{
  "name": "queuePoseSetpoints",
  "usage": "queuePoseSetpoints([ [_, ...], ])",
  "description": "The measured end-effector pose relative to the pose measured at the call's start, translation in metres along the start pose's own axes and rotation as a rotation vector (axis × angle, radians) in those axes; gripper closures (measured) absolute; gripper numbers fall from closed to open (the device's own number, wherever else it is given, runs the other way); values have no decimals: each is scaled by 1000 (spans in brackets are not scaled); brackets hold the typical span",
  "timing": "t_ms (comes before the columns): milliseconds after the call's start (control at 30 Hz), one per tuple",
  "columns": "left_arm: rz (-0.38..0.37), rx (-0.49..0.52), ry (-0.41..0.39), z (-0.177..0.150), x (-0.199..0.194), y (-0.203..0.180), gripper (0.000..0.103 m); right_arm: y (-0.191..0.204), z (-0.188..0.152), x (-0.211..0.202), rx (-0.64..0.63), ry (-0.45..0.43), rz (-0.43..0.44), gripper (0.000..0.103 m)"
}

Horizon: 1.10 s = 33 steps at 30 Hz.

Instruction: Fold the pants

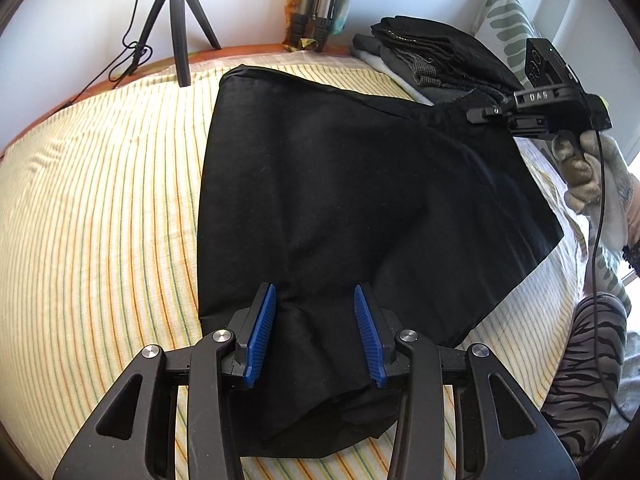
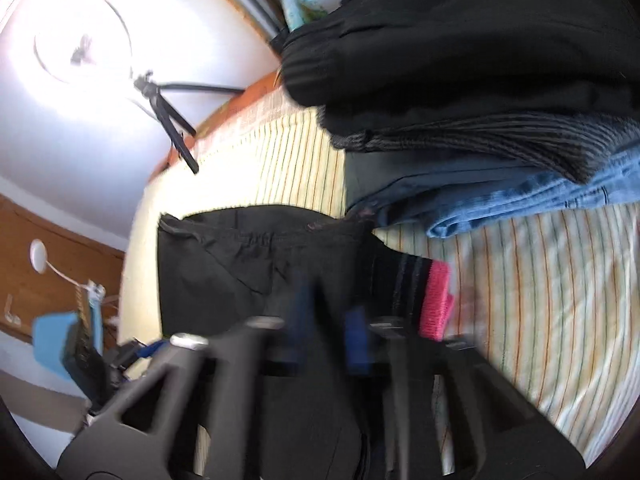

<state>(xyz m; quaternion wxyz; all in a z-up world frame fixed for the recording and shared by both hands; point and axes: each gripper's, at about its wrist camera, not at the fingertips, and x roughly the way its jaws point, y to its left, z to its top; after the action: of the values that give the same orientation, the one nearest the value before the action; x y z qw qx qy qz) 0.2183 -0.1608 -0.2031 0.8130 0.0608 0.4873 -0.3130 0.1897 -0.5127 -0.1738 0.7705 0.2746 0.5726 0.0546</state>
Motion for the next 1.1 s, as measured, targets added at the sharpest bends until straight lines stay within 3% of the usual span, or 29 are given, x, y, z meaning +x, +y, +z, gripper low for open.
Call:
queuePoseSetpoints([
  [167,-35,-71,-28,1,-14,14,64,21,-5,-11,-156,-67,-201,97],
  [333,18,-83,-39,1,-18,27,64,21,-6,2,-202,-36,-268,97],
  [400,43,-84,-27,-3,-17,33,64,33,-7,-2,-235,-46,-348,75],
  [500,63,-84,-32,-9,-17,38,64,62,-12,-25,-318,-143,-413,67],
  [600,70,-87,-75,-11,-27,38,64,103,-17,-40,-417,-203,-329,67],
  [800,67,-41,-140,-12,-36,26,64,185,-20,7,-595,-89,-99,70],
  [967,56,16,-134,-15,-28,18,64,218,-16,73,-646,30,-43,75],
  [1100,55,48,-125,-18,-22,16,64,230,-10,116,-659,91,-60,76],
])
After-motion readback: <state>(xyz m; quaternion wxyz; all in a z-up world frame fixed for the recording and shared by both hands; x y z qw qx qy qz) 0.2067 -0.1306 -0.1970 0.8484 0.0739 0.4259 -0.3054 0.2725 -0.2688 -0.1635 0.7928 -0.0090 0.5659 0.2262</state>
